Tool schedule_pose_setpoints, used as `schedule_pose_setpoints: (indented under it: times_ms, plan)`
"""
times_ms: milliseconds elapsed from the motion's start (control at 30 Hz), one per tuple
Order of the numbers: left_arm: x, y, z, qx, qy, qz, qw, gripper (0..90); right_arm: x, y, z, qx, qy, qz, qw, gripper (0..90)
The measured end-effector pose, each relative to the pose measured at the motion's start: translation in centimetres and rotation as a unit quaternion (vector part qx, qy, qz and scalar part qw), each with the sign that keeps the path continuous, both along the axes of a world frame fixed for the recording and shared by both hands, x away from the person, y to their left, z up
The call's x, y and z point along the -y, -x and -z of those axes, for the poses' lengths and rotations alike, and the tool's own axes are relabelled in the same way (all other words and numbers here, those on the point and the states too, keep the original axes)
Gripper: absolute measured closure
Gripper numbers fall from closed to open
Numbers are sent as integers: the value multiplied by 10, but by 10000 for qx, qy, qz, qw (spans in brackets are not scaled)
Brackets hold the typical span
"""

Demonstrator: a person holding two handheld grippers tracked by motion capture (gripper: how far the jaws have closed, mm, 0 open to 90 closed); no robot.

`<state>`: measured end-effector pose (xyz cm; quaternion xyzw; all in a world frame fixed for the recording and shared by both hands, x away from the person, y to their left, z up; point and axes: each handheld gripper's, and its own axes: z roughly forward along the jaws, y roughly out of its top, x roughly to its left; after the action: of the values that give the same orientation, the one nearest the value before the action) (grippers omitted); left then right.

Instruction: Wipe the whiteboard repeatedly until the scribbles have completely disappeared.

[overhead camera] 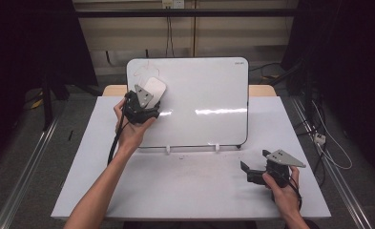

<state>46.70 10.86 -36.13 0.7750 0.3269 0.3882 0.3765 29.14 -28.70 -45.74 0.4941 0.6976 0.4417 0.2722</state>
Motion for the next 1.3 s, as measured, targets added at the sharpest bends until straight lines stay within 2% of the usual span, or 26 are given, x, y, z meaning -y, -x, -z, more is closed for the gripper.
schedule_pose_setpoints:
  times_ms: [167, 233, 267, 333, 400, 467, 533, 633, 700, 900, 967, 1033, 1133, 1233, 1300]
  plan:
    - [7, 9, 9, -7, -128, 79, 9999, 308, 0, 0, 0, -1, 0, -1, 10000, 45]
    - [9, 13, 11, 41, -291, 92, 9995, 308, 0, 0, 0, 11, 7, -8, 10000, 45]
    - [9, 13, 11, 41, -291, 92, 9995, 308, 0, 0, 0, 6, 3, -6, 10000, 45]
    - [11, 15, 13, -37, -374, 179, 9991, 308, 0, 0, 0, 6, 2, -2, 10000, 45]
    - [15, 21, 18, -24, -533, 272, 9982, 309, 0, 0, 0, 10, -1, -5, 10000, 45]
    - [16, 21, 19, 29, -516, 258, 9983, 309, 0, 0, 0, 5, 4, -2, 10000, 45]
    - [15, 21, 19, -15, -506, 264, 9984, 309, 0, 0, 0, 4, 0, -1, 10000, 45]
    - [15, 22, 20, 83, -434, 232, 9988, 310, 0, 0, 0, 7, 0, -22, 10000, 45]
    - [14, 21, 19, 33, -402, 250, 9989, 310, 0, 0, 0, 11, -3, -19, 10000, 45]
    - [13, 9, 5, -52, -339, 166, 9993, 311, 1, 1, 0, 16, -5, -21, 10000, 45]
    - [11, 4, -2, -37, -342, 107, 9994, 311, 1, 1, 0, 24, -4, -20, 10000, 45]
    - [6, -5, -12, -12, -254, -14, 9997, 311, 2, 1, 0, 27, -7, -19, 10000, 45]
    - [5, -9, -15, -44, -236, -43, 9997, 311, 2, 1, 0, 24, -4, -12, 10000, 45]
    - [6, -6, -13, 47, -300, -77, 9995, 311, 2, 1, 0, 19, -10, -8, 10000, 45]
    - [7, -5, -11, 51, -233, -90, 9997, 311, 2, 1, 0, 19, 0, -24, 10000, 45]
